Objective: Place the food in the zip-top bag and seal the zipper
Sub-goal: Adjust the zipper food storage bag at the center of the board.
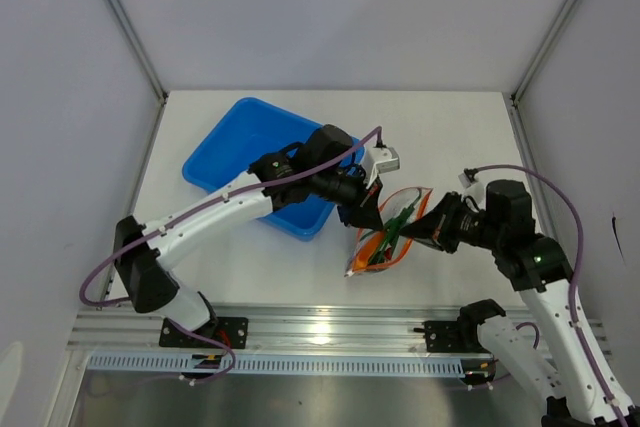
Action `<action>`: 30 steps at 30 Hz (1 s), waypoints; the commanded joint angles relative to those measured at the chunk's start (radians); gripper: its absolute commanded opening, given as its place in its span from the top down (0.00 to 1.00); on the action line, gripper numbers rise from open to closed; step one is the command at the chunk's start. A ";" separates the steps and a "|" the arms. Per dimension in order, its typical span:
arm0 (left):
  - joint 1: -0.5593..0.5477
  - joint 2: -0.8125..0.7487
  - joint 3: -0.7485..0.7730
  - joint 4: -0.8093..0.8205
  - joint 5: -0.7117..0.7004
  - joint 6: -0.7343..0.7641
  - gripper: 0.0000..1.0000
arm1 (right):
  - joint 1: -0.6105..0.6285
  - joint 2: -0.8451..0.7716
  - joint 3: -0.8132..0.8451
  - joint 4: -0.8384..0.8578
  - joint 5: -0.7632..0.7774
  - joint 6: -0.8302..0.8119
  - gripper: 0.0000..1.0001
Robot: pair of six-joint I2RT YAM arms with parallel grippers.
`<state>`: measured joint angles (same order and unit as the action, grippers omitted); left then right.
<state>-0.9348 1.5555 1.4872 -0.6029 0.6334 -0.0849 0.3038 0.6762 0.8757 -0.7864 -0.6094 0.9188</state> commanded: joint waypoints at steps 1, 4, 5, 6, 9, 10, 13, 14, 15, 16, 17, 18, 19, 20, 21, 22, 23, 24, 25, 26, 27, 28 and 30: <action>0.001 -0.081 0.105 -0.029 0.101 0.072 0.99 | 0.001 -0.039 0.103 -0.007 -0.007 0.008 1.00; 0.001 -0.087 0.128 -0.086 0.144 0.105 0.99 | 0.001 -0.053 0.105 0.025 -0.055 0.070 1.00; 0.001 -0.087 0.148 -0.098 0.135 0.115 1.00 | 0.001 -0.058 0.098 0.044 -0.064 0.084 1.00; 0.001 -0.089 0.151 -0.125 0.132 0.123 1.00 | 0.003 -0.059 0.091 0.053 -0.072 0.094 1.00; 0.001 -0.081 0.140 -0.155 0.153 0.169 0.99 | 0.001 -0.056 0.085 0.055 -0.041 0.104 1.00; 0.001 -0.074 0.140 -0.162 0.167 0.197 0.99 | 0.001 -0.053 0.071 0.061 -0.024 0.117 0.99; 0.002 -0.023 0.133 -0.181 0.241 0.241 0.99 | 0.001 -0.037 0.007 0.133 -0.018 0.156 0.98; 0.005 0.007 0.131 -0.179 0.265 0.252 0.99 | 0.001 -0.029 -0.010 0.166 -0.012 0.187 0.98; 0.005 0.023 0.127 -0.172 0.279 0.254 0.99 | 0.001 -0.017 -0.026 0.186 -0.004 0.201 0.98; 0.007 0.040 0.130 -0.173 0.298 0.267 1.00 | 0.003 -0.009 -0.046 0.196 0.009 0.218 0.98; 0.010 0.054 0.136 -0.175 0.308 0.278 0.99 | 0.001 -0.004 -0.052 0.208 0.043 0.244 0.98; 0.013 0.079 0.137 -0.170 0.313 0.281 0.99 | 0.001 0.012 -0.056 0.222 0.052 0.252 0.98; 0.016 0.093 0.142 -0.170 0.315 0.283 1.00 | 0.001 0.023 -0.061 0.239 0.056 0.259 0.98; 0.024 0.119 0.159 -0.173 0.319 0.284 1.00 | 0.001 0.031 -0.063 0.265 0.060 0.264 0.98; 0.028 0.132 0.174 -0.179 0.316 0.271 0.99 | 0.001 0.049 -0.061 0.274 0.063 0.259 0.98; 0.031 0.141 0.191 -0.187 0.293 0.261 0.99 | 0.001 0.062 -0.057 0.276 0.066 0.250 0.98; 0.036 0.146 0.197 -0.186 0.284 0.252 0.99 | 0.000 0.071 -0.043 0.271 0.080 0.235 0.97; 0.036 0.143 0.199 -0.178 0.282 0.231 0.99 | 0.000 0.094 -0.034 0.262 0.089 0.191 0.96; 0.037 0.137 0.191 -0.163 0.279 0.214 1.00 | 0.000 0.106 -0.023 0.245 0.097 0.161 0.96; 0.039 0.127 0.185 -0.106 0.273 0.186 0.99 | 0.000 0.120 -0.002 0.237 0.103 0.135 0.95; 0.042 0.120 0.173 -0.071 0.266 0.119 0.99 | 0.000 0.132 0.009 0.231 0.106 0.106 0.92; 0.045 0.103 0.135 -0.033 0.258 0.084 0.99 | 0.000 0.164 0.020 0.228 0.105 0.042 0.91; 0.057 0.088 0.092 0.092 0.236 -0.071 0.99 | 0.001 0.200 0.061 0.210 0.121 -0.020 0.87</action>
<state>-0.8913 1.7130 1.6127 -0.7082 0.8677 0.0463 0.3046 0.8364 0.8513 -0.5957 -0.5339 1.0374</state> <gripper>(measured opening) 0.005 0.102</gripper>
